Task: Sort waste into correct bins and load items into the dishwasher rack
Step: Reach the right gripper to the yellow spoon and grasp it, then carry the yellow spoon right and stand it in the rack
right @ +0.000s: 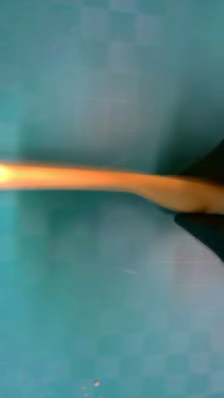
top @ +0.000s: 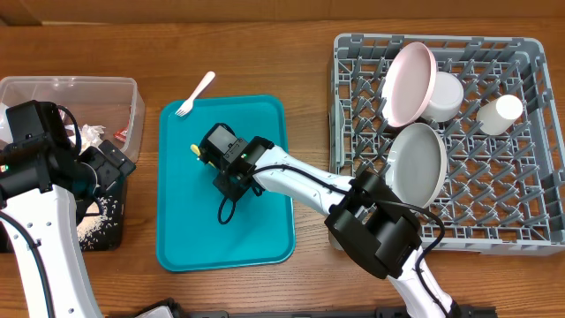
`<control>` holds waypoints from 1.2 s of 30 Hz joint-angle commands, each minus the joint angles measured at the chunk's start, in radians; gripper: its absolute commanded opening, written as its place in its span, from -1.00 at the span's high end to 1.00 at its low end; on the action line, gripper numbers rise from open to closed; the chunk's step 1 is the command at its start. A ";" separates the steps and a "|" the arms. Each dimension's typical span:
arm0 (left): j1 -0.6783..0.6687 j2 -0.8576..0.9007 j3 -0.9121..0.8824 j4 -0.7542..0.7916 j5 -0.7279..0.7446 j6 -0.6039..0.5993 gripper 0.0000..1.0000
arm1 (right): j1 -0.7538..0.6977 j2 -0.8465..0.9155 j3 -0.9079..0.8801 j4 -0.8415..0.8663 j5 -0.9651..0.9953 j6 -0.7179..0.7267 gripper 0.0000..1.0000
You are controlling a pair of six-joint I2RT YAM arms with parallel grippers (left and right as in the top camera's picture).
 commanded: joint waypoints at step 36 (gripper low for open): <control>0.005 -0.001 -0.003 0.001 -0.013 -0.014 -1.00 | -0.633 -0.178 0.387 -0.487 -0.146 0.085 0.92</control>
